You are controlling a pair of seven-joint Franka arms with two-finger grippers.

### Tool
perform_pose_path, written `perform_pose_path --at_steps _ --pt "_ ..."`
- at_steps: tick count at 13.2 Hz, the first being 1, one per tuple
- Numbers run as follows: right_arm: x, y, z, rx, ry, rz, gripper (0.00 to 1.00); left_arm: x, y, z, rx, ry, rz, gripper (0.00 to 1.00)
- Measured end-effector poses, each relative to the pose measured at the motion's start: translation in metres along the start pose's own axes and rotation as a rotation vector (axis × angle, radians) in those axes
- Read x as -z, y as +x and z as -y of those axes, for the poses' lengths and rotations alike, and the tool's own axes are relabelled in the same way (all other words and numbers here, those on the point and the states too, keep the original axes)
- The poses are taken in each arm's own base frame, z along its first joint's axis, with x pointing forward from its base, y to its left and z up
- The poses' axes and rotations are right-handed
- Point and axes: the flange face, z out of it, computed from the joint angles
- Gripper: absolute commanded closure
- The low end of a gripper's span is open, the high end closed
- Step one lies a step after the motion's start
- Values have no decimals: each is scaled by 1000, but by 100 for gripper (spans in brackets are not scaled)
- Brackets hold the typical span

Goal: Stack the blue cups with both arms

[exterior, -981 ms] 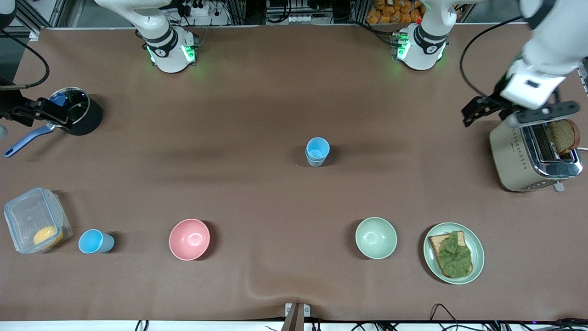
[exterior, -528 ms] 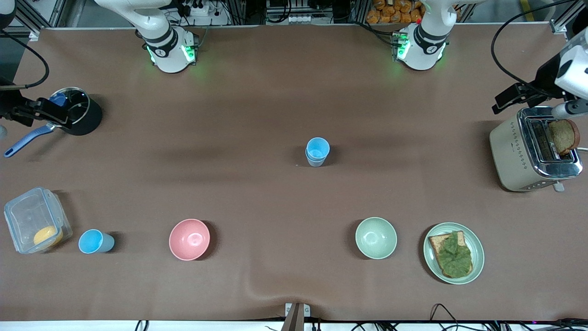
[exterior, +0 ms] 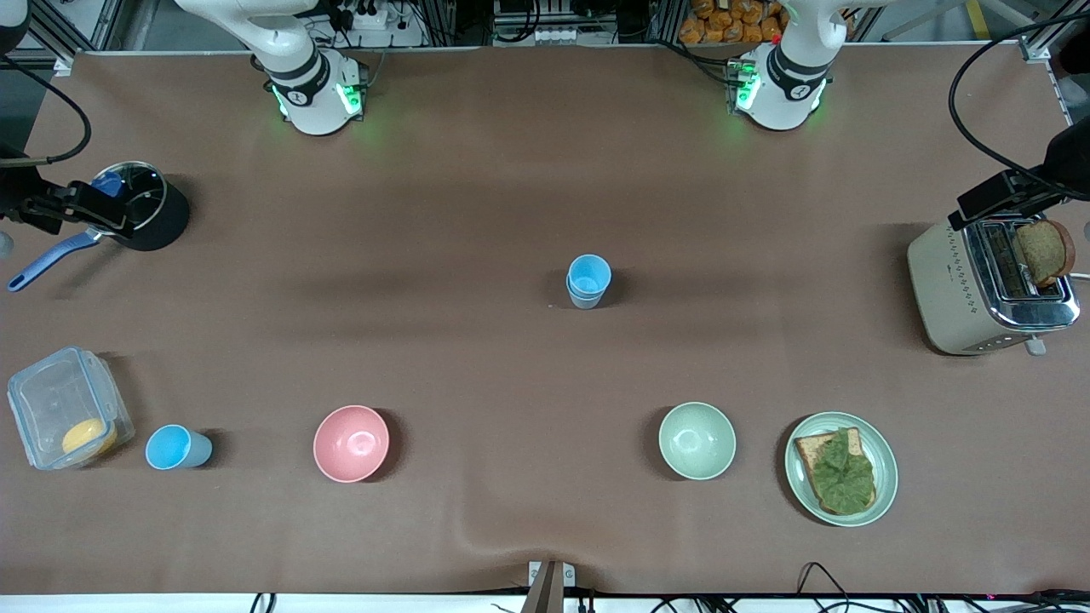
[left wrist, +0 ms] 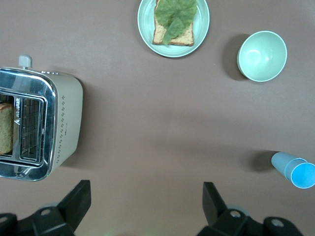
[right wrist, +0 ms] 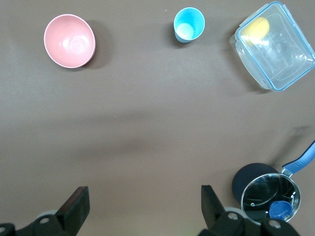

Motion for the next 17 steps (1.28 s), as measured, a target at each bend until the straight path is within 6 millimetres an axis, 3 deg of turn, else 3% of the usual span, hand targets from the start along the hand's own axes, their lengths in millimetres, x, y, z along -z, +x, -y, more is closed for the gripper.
perform_pose_path --at_steps 11,15,17 --pt "-1 -2 0 2 0 14 0 14 -7 -29 -101 35 -31 0" --pt "-1 -2 0 2 0 15 0 16 -5 -23 -145 39 -33 0" --pt "-1 -2 0 2 0 15 0 15 -8 -33 -168 38 -32 0"
